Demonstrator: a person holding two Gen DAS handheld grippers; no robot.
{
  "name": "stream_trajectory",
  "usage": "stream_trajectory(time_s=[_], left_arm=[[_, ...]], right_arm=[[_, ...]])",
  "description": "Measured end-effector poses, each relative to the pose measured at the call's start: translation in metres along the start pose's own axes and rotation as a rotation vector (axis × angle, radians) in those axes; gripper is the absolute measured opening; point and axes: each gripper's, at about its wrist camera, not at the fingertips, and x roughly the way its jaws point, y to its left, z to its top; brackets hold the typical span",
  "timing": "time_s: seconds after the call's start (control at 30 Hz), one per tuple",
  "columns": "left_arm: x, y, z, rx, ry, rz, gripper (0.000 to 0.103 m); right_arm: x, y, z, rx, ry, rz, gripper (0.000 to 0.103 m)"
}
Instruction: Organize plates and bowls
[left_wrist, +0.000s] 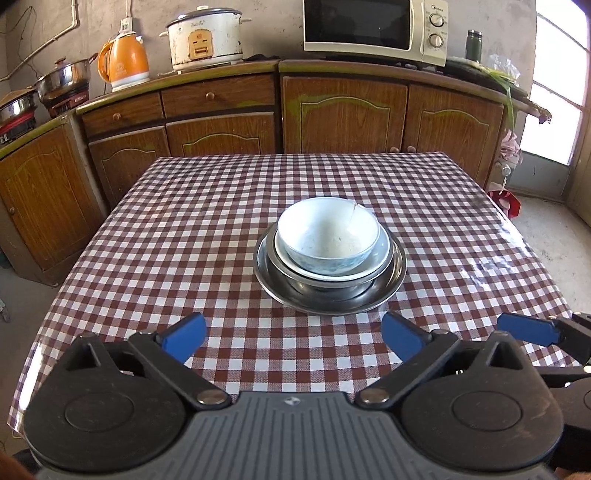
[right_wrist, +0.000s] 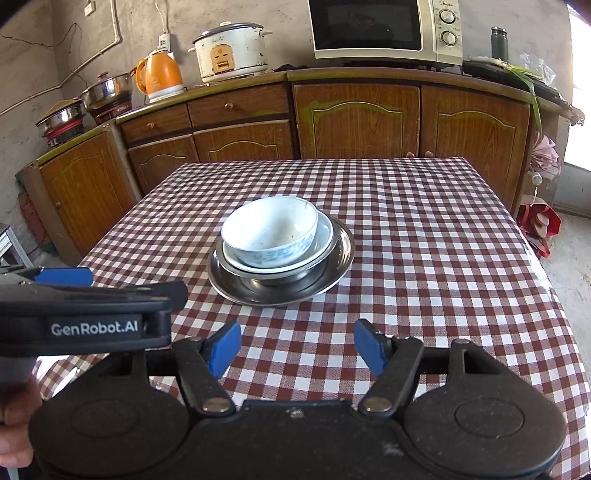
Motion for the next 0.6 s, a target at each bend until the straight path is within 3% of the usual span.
stream_trajectory(time_s=[0.6], left_arm=[[0.0067, 0.0058, -0.0015, -0.028, 0.027, 0.027, 0.103]], right_arm=[[0.0042, -0.0008, -0.0005, 0.004, 0.009, -0.004, 0.081]])
